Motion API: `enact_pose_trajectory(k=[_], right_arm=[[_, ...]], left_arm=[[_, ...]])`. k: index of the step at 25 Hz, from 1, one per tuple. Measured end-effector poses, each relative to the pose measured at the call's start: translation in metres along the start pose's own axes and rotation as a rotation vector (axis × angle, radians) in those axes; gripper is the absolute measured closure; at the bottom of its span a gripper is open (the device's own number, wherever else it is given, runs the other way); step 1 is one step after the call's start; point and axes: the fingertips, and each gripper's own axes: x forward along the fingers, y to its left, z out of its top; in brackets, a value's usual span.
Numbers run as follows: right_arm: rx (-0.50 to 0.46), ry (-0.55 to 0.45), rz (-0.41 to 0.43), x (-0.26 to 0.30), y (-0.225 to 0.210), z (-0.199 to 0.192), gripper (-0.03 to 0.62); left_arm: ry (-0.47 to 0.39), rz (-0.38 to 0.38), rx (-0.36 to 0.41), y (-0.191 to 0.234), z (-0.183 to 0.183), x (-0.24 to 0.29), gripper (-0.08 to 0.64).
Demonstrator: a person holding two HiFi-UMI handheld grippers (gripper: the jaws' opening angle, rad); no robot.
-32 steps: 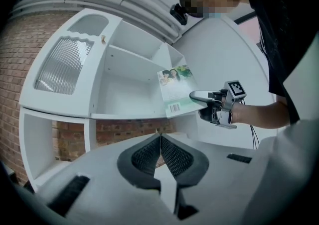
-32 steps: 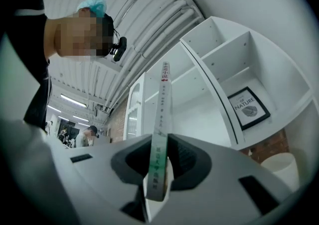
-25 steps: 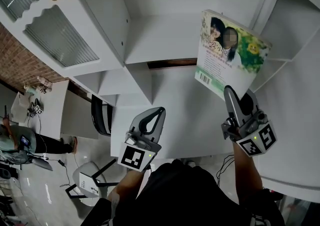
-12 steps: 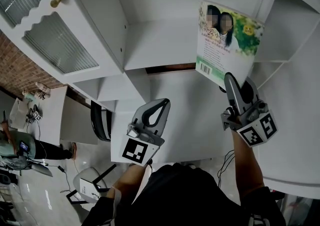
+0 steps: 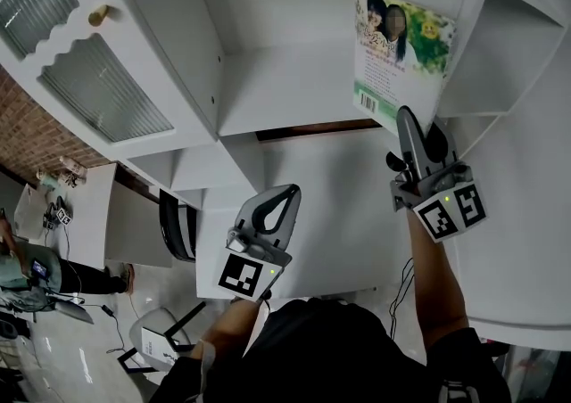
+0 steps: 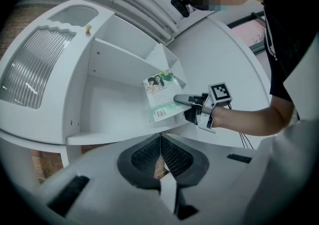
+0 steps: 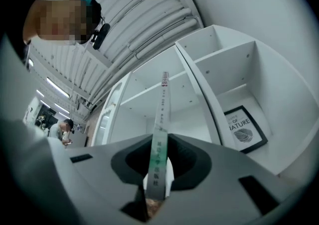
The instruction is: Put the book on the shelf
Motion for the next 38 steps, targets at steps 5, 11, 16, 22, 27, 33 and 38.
enact_pose_trajectory(k=[5, 11, 16, 22, 27, 33, 38], right_arm=[[-0.009, -0.009, -0.033, 0.014, -0.014, -0.007, 0.518], [-0.055, 0.008, -0.082, 0.024, -0.028, -0.016, 0.518], [-0.079, 0.016, -0.119, 0.032, -0.038, -0.021, 0.518], [-0.125, 0.036, -0.152, 0.033, -0.047, -0.028, 0.518], [-0.126, 0.054, -0.178, 0.038, -0.053, -0.030, 0.517], [-0.157, 0.097, -0.191, 0.032, -0.055, -0.035, 0.517], [-0.189, 0.145, -0.186, 0.028, -0.051, -0.038, 0.517]], left_arm=[[-0.006, -0.008, -0.014, -0.002, -0.002, 0.001, 0.541], [-0.016, -0.021, -0.022, -0.002, -0.005, 0.006, 0.541], [-0.009, -0.037, -0.036, -0.003, -0.008, 0.011, 0.541], [0.003, -0.034, -0.022, 0.002, -0.014, 0.014, 0.541], [0.001, -0.049, -0.016, -0.001, -0.018, 0.018, 0.541], [0.014, -0.063, -0.028, -0.007, -0.025, 0.019, 0.541], [0.007, -0.060, -0.036, -0.008, -0.027, 0.017, 0.541]])
